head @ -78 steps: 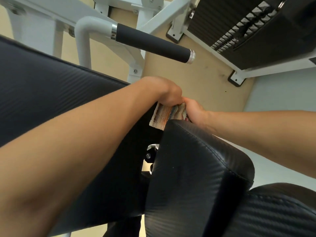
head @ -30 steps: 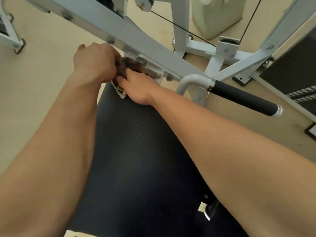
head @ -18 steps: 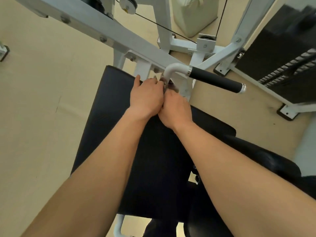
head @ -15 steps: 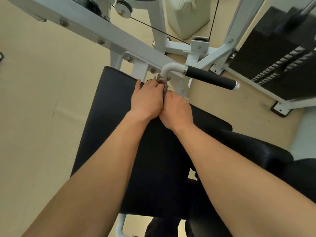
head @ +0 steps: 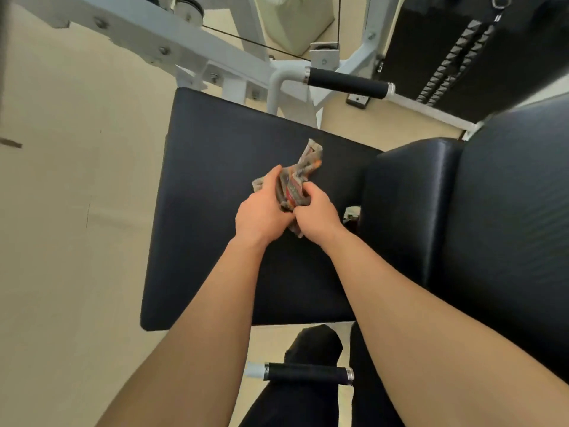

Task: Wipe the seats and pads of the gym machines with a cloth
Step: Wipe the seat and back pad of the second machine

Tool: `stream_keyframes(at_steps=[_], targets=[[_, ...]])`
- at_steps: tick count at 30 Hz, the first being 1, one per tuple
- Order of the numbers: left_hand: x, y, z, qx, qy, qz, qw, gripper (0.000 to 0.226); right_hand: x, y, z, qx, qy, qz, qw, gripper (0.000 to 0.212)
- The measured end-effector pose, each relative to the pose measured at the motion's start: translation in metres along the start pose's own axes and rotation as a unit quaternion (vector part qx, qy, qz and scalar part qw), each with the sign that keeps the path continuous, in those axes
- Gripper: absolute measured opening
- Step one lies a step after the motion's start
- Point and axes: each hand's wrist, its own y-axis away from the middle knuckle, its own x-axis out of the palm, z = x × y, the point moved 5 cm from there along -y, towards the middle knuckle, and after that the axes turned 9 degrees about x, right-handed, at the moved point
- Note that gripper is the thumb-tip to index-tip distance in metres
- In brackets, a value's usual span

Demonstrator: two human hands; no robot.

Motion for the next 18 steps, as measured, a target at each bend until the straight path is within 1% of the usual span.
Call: stream_keyframes(at_steps=[1, 2, 3, 4, 5, 6, 7, 8, 9, 10, 11, 13, 14, 16, 17, 18], targets=[[0.009, 0.009, 0.003, 0.011, -0.013, 0.043, 0.999, 0.096, 0.003, 0.006, -0.013, 0.019, -0.019, 0.02, 0.999, 0.058], [0.017, 0.017, 0.005, 0.02, -0.01, 0.087, 0.996, 0.1, 0.005, 0.013, -0.025, 0.04, -0.047, 0.036, 0.997, 0.058], [0.025, 0.026, 0.007, 0.023, 0.02, 0.123, 0.992, 0.098, 0.007, 0.018, -0.036, 0.051, -0.078, 0.044, 0.995, 0.054], [0.032, 0.035, 0.009, 0.015, 0.089, 0.14, 0.986, 0.091, 0.008, 0.024, -0.045, 0.049, -0.104, 0.044, 0.992, 0.047], [0.036, 0.044, 0.01, -0.007, 0.191, 0.135, 0.972, 0.079, 0.009, 0.029, -0.053, 0.039, -0.126, 0.039, 0.991, 0.037], [0.039, 0.053, 0.012, -0.042, 0.299, 0.12, 0.946, 0.064, 0.009, 0.037, -0.058, 0.029, -0.147, 0.032, 0.988, 0.026], [0.042, 0.063, 0.014, -0.081, 0.395, 0.106, 0.909, 0.051, 0.009, 0.045, -0.063, 0.026, -0.173, 0.026, 0.984, 0.022], [0.045, 0.074, 0.015, -0.111, 0.468, 0.098, 0.871, 0.041, 0.01, 0.053, -0.069, 0.033, -0.202, 0.026, 0.978, 0.028], [0.051, 0.084, 0.017, -0.13, 0.509, 0.094, 0.845, 0.037, 0.011, 0.06, -0.075, 0.043, -0.226, 0.029, 0.973, 0.036], [0.056, 0.094, 0.02, -0.138, 0.522, 0.087, 0.838, 0.036, 0.012, 0.069, -0.081, 0.047, -0.233, 0.03, 0.971, 0.041], [0.061, 0.103, 0.023, -0.137, 0.503, 0.077, 0.85, 0.035, 0.012, 0.079, -0.086, 0.039, -0.222, 0.03, 0.974, 0.041], [0.068, 0.122, 0.026, -0.116, 0.448, 0.058, 0.885, 0.038, 0.013, 0.098, -0.092, -0.002, -0.164, 0.021, 0.986, 0.028], [0.072, 0.133, 0.028, -0.111, 0.437, 0.062, 0.891, 0.041, 0.013, 0.11, -0.097, -0.019, -0.139, 0.013, 0.99, 0.022], [0.079, 0.159, 0.029, -0.12, 0.445, 0.08, 0.884, 0.036, 0.015, 0.127, -0.111, -0.026, -0.123, 0.003, 0.992, 0.017], [0.08, 0.171, 0.031, -0.122, 0.442, 0.076, 0.885, 0.031, 0.017, 0.135, -0.119, -0.023, -0.128, 0.002, 0.991, 0.017], [0.081, 0.183, 0.035, -0.123, 0.427, 0.053, 0.894, 0.028, 0.019, 0.144, -0.127, -0.024, -0.129, 0.006, 0.991, 0.018]])
